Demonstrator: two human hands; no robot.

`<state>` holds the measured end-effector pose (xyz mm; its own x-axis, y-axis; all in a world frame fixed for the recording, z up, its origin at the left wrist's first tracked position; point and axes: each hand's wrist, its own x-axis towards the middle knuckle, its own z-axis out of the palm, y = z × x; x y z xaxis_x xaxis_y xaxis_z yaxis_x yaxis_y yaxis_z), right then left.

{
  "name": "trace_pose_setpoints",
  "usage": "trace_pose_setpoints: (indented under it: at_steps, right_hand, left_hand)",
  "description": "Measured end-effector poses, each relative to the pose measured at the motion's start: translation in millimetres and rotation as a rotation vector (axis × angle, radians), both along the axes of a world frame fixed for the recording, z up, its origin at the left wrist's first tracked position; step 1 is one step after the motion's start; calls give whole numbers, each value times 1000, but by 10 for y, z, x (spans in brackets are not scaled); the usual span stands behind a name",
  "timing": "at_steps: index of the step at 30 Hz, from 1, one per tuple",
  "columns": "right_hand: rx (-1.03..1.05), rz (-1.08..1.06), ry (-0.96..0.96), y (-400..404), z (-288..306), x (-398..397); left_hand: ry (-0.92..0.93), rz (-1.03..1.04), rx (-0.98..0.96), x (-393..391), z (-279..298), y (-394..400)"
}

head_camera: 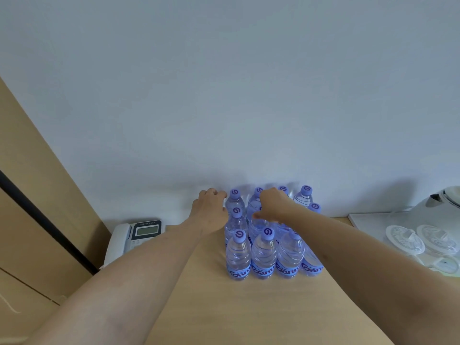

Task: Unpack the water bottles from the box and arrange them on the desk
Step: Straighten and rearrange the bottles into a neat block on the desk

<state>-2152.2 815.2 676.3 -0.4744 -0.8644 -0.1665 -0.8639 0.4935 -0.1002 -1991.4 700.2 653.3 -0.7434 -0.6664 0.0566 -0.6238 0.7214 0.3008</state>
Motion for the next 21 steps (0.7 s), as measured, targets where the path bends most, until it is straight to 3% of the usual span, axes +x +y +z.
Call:
trace_pose_setpoints:
  at_steps: [21]
  right_hand:
    - [66, 21, 36, -52, -45, 79]
  left_hand:
    - [10, -13, 22, 28, -43, -17]
